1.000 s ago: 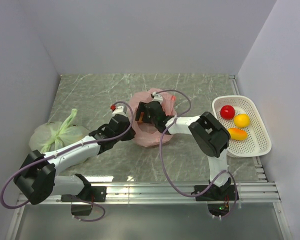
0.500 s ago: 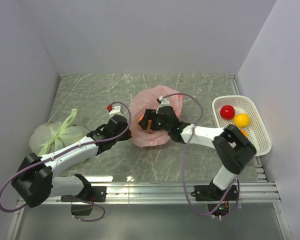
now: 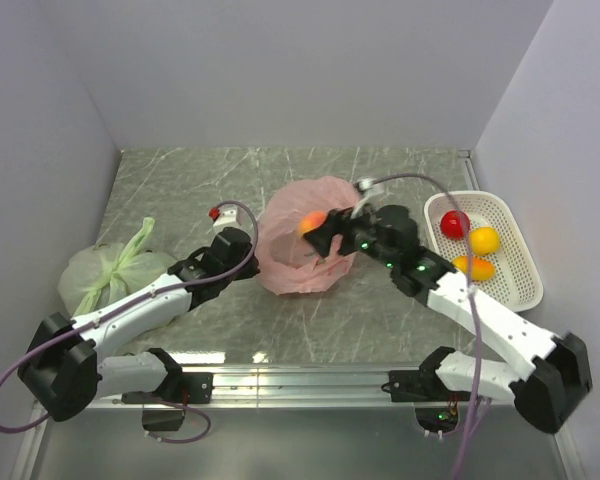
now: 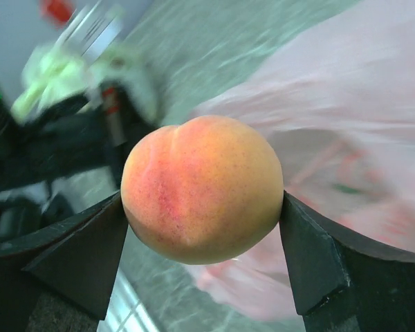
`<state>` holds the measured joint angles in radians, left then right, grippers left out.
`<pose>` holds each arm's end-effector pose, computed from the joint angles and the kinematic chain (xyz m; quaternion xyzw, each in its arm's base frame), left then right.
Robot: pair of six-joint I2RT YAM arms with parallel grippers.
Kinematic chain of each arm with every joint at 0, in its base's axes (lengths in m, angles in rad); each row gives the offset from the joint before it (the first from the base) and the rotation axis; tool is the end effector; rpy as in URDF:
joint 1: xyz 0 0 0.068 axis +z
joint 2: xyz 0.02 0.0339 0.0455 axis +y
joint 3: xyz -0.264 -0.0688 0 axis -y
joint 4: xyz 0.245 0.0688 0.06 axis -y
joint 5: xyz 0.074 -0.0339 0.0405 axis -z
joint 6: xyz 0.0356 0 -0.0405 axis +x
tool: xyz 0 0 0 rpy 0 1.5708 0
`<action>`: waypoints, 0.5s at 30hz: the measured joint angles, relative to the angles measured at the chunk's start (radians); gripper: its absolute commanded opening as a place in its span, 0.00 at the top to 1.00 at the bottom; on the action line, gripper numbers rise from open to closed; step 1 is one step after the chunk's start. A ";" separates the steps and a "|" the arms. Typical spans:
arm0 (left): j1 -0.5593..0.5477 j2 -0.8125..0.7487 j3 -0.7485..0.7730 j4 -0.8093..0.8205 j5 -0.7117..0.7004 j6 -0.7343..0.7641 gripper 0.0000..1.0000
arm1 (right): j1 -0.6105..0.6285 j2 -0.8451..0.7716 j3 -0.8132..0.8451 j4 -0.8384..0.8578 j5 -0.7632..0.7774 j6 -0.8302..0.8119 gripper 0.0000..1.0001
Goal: Untie the knot of the plastic bag and take out the fruit
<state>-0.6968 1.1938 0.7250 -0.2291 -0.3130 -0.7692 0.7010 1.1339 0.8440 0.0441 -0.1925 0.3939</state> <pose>0.1996 -0.1528 0.2325 -0.0982 0.8922 -0.1744 0.4048 0.1988 0.1767 0.3137 -0.1785 0.7665 0.3834 0.4833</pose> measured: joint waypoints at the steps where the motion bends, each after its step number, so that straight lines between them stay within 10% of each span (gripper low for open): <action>1: 0.000 -0.010 0.000 -0.006 0.000 0.002 0.87 | -0.035 -0.037 0.000 -0.023 0.034 -0.002 1.00; 15: 0.000 -0.151 -0.003 -0.054 0.014 0.030 0.87 | -0.809 -0.065 -0.041 -0.179 0.531 0.209 0.87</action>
<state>-0.6968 1.0424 0.7219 -0.2829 -0.2989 -0.7391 -0.1078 1.0691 0.8032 -0.1345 0.3389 0.6029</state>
